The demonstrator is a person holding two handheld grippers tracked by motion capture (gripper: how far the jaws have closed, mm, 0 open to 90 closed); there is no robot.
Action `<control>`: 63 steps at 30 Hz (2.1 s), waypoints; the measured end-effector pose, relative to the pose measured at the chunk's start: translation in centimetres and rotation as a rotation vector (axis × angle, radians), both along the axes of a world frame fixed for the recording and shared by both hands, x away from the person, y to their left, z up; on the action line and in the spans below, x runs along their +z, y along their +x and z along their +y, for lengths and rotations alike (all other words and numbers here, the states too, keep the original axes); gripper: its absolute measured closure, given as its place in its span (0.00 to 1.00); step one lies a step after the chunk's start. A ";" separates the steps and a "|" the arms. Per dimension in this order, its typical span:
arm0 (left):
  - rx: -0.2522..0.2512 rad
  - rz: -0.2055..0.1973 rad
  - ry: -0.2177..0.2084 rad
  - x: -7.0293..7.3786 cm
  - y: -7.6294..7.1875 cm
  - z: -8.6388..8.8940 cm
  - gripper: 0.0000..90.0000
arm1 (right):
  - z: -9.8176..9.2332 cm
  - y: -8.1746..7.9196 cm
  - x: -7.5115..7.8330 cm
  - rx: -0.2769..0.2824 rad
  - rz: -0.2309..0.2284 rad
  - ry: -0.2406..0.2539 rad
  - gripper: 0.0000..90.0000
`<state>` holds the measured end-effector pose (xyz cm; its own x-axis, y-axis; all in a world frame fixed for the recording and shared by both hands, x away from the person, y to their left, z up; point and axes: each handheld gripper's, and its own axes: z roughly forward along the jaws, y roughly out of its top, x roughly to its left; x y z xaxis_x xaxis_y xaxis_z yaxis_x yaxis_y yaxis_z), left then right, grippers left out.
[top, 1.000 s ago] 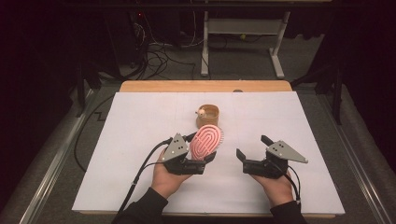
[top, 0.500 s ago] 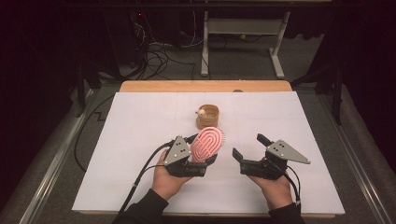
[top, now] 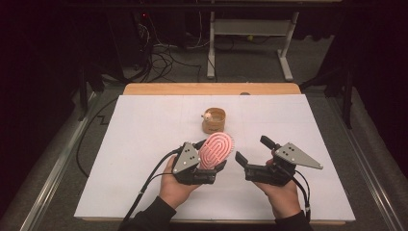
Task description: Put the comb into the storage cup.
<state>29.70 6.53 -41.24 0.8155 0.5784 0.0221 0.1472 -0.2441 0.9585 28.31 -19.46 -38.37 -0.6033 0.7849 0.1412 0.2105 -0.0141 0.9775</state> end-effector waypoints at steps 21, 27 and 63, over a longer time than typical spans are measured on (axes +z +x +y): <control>-0.015 -0.014 0.024 0.1 -1.1 -1.8 0.20 | 2.6 0.4 -0.5 0.087 0.070 0.034 0.14; -0.015 -0.019 0.019 0.2 -1.3 -1.9 0.20 | 2.8 0.6 -0.7 0.097 0.083 0.034 0.19; 0.001 -0.049 0.031 0.2 -1.5 -1.9 0.20 | 2.6 0.6 -0.5 0.176 0.199 0.148 0.55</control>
